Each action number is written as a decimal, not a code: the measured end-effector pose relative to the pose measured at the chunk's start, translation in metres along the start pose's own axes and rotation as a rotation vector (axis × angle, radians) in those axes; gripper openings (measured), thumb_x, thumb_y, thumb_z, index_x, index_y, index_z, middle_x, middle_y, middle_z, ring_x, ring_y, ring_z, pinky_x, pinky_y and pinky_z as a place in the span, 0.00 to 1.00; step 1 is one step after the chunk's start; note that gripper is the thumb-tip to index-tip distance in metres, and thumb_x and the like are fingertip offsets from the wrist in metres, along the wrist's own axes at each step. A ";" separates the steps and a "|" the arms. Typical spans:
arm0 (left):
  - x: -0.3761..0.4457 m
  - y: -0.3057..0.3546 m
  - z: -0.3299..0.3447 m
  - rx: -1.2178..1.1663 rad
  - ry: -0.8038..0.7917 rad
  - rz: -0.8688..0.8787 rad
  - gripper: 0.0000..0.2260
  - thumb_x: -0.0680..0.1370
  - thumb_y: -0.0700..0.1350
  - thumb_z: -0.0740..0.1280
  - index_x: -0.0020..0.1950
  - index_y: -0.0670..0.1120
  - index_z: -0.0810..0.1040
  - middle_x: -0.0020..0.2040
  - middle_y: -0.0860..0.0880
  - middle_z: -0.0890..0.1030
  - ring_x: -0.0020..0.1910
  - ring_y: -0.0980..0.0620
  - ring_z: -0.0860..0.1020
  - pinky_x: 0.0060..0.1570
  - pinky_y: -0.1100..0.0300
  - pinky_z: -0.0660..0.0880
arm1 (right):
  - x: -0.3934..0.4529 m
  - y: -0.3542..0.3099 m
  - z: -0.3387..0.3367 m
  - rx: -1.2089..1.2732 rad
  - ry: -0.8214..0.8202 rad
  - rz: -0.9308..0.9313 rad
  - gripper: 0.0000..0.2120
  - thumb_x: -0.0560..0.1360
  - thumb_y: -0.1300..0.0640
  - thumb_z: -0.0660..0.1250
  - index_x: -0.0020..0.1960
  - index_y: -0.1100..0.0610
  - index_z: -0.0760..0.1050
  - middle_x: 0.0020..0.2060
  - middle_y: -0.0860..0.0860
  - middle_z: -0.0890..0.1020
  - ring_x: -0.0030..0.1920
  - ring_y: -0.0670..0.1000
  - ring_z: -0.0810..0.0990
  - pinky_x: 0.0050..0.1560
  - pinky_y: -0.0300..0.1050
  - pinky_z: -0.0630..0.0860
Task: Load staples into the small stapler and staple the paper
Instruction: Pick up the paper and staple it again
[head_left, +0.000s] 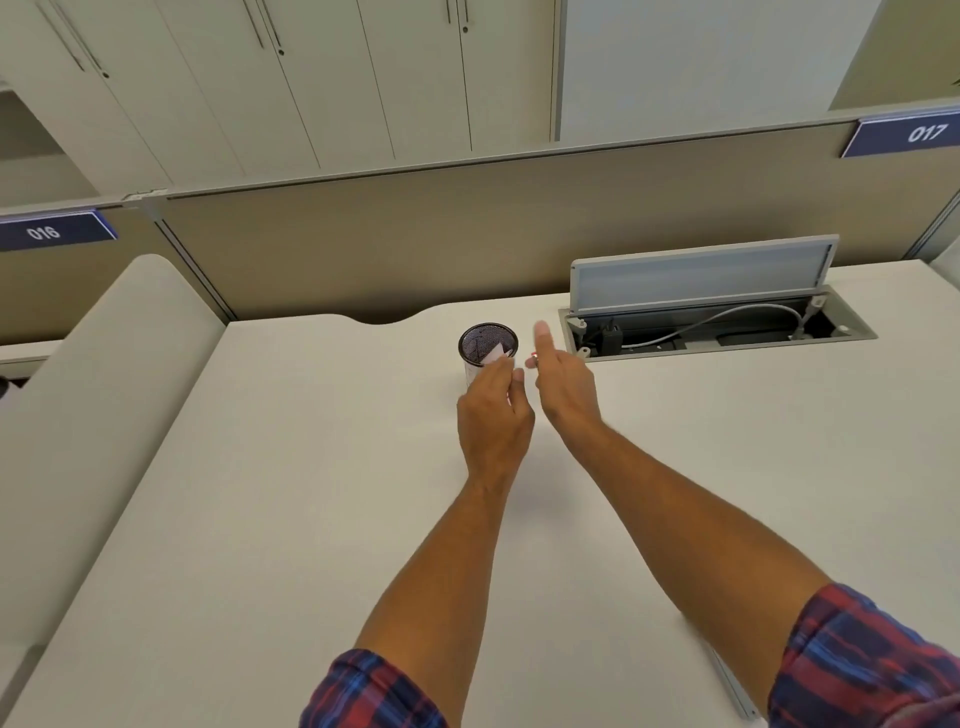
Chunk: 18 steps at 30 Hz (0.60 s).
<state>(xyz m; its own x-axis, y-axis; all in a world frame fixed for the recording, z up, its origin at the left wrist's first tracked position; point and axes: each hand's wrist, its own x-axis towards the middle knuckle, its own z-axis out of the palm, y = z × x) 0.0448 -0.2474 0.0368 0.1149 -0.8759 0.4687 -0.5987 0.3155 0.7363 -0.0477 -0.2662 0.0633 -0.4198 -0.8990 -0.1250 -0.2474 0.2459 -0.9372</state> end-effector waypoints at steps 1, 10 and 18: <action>-0.008 0.005 0.001 -0.039 0.012 -0.018 0.13 0.83 0.47 0.62 0.61 0.43 0.83 0.56 0.45 0.85 0.55 0.48 0.82 0.56 0.51 0.81 | -0.006 0.006 -0.002 0.022 -0.009 0.033 0.32 0.82 0.32 0.48 0.49 0.54 0.81 0.45 0.51 0.83 0.46 0.48 0.80 0.51 0.45 0.75; -0.092 0.036 -0.002 -0.247 -0.164 -0.328 0.13 0.81 0.56 0.66 0.59 0.53 0.85 0.47 0.61 0.83 0.44 0.66 0.80 0.44 0.68 0.77 | -0.078 0.054 -0.037 0.142 -0.069 0.246 0.26 0.86 0.42 0.48 0.57 0.54 0.82 0.50 0.52 0.85 0.53 0.52 0.83 0.59 0.48 0.80; -0.161 0.052 -0.018 -0.241 -0.281 -0.511 0.13 0.81 0.48 0.68 0.63 0.47 0.83 0.51 0.56 0.86 0.47 0.60 0.82 0.50 0.67 0.76 | -0.142 0.104 -0.074 -0.084 -0.047 0.094 0.17 0.82 0.58 0.58 0.39 0.58 0.79 0.35 0.54 0.83 0.36 0.50 0.78 0.38 0.45 0.74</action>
<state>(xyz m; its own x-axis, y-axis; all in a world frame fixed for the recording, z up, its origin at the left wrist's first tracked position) 0.0097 -0.0833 0.0087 0.1068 -0.9899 -0.0937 -0.3237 -0.1237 0.9380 -0.0782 -0.0858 0.0082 -0.4038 -0.8861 -0.2277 -0.2818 0.3572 -0.8905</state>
